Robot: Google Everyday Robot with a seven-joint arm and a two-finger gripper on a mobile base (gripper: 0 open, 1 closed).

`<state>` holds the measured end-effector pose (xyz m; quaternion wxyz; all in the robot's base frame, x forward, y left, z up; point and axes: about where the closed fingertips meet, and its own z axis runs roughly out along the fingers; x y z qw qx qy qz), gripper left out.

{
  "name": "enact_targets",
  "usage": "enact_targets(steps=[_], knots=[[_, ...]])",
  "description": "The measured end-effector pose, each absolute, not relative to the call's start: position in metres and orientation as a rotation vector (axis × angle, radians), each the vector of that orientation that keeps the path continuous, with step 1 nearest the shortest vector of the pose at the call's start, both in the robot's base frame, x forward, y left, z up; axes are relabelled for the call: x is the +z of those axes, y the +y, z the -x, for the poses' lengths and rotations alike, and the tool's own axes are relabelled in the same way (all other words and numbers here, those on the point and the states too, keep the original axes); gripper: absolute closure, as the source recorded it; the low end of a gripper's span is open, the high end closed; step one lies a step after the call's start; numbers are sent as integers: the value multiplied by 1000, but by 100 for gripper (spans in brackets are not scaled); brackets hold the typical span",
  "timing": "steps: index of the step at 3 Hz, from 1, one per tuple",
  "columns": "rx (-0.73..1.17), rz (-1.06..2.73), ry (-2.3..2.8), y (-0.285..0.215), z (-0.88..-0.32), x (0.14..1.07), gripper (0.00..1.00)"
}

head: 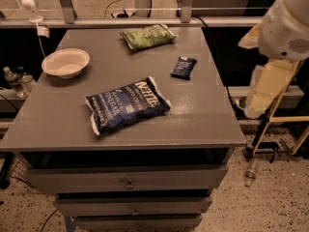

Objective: Place blue chip bag into paper bowl

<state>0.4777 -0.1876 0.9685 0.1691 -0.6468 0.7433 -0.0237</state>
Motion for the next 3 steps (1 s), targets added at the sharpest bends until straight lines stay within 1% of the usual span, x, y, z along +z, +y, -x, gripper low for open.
enact_targets(steps=[1, 2, 3], knots=[[-25, 1957, 2039, -161, -511, 949, 0], [24, 2097, 1973, -125, -541, 914, 0], [94, 2196, 1898, -90, -555, 885, 0]])
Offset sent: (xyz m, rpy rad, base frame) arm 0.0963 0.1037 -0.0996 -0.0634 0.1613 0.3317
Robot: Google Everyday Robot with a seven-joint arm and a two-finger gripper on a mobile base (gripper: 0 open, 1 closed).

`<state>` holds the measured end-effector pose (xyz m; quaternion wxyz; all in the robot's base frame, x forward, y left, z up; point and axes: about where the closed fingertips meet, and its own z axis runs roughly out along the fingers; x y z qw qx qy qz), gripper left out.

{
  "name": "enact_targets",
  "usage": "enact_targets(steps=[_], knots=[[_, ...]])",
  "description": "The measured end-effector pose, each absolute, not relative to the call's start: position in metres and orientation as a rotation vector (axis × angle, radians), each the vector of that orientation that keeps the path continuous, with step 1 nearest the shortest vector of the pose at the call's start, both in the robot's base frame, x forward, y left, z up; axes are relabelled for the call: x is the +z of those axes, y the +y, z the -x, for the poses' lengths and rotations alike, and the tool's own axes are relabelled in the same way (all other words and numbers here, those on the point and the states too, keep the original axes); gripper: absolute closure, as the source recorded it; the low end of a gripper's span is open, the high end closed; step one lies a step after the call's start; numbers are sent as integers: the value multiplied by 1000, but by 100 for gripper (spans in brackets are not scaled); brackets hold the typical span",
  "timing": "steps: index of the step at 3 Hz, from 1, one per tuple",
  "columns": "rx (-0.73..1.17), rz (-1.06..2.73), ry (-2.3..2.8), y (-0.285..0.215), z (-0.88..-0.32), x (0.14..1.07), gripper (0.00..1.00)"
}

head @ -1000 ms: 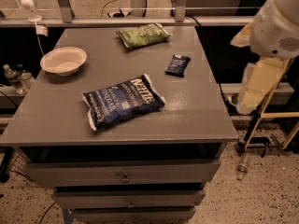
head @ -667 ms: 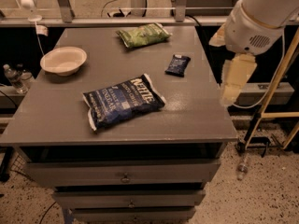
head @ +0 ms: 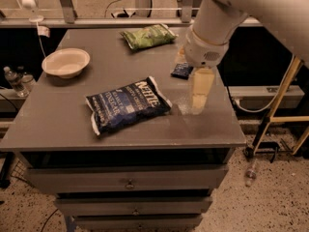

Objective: Place blue chip bag into paper bowl

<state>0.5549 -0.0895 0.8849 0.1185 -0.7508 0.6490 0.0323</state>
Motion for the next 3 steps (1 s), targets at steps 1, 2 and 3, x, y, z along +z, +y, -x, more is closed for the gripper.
enact_targets(steps=[1, 2, 3], knots=[[205, 2251, 1791, -52, -561, 870, 0], [273, 2318, 1665, -14, -558, 868, 0], [305, 2383, 1559, 17, -553, 869, 0]])
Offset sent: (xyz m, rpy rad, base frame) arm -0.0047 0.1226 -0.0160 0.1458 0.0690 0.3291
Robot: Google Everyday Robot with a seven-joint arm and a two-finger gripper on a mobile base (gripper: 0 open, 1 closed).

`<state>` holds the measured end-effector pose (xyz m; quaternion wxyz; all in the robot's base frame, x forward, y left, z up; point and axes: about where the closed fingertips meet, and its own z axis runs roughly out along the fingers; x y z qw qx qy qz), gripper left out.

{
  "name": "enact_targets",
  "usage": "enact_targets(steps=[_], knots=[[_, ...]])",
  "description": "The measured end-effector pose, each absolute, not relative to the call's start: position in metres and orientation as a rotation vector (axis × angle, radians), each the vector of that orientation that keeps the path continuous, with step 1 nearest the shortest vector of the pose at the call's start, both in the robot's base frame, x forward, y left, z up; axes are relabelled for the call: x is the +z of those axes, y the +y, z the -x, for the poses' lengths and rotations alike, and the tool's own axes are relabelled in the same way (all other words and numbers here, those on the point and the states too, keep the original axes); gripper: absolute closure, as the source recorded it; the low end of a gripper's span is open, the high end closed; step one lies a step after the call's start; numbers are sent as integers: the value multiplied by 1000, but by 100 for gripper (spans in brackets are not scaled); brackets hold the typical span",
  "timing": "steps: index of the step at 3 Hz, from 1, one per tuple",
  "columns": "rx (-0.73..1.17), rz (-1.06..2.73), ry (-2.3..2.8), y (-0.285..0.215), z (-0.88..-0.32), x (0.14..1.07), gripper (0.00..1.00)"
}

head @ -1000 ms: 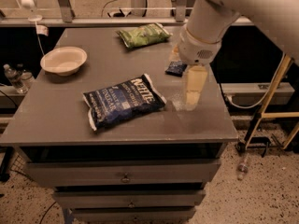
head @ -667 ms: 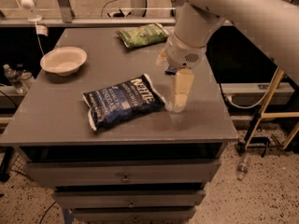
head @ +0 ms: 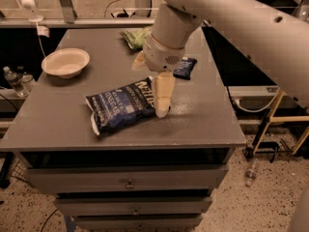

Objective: Place blue chip bag into paper bowl

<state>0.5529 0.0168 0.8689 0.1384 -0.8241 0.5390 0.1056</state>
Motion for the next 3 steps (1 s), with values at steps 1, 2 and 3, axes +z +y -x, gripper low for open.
enact_targets(steps=[1, 2, 3], knots=[[324, 2454, 1495, 42, -551, 856, 2], [355, 2479, 1470, 52, -551, 847, 23], [382, 2469, 1476, 53, -555, 842, 47]])
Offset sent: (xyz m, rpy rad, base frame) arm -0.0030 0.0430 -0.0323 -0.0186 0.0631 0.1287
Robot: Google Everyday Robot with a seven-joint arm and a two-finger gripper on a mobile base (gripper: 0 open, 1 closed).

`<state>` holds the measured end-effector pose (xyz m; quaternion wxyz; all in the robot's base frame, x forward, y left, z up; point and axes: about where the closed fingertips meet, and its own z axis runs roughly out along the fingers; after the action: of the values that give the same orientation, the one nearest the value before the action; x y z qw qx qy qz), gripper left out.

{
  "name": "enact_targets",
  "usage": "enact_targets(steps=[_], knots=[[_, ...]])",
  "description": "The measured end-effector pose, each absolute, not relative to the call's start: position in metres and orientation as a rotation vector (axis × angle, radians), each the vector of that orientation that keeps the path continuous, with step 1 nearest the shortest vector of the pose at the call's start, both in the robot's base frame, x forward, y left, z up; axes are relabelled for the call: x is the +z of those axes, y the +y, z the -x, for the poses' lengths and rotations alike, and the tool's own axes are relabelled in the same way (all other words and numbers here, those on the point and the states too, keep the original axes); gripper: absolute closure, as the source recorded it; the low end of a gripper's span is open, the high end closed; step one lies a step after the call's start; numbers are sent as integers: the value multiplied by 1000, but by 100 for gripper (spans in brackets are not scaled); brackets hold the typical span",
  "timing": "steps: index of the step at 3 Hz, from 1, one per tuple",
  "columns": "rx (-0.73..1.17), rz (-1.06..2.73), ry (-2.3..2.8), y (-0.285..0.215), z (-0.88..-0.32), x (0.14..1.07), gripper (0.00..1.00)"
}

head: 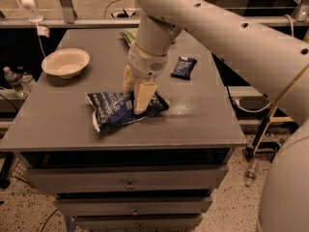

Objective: Place blue chip bag into paper bowl

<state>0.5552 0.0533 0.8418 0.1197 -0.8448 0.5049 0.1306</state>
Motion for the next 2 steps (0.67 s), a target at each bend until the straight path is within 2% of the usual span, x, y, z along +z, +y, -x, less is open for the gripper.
enact_targets(steps=[1, 2], knots=[[382, 2457, 1478, 53, -561, 845, 70], [299, 2370, 1468, 41, -585, 888, 99]])
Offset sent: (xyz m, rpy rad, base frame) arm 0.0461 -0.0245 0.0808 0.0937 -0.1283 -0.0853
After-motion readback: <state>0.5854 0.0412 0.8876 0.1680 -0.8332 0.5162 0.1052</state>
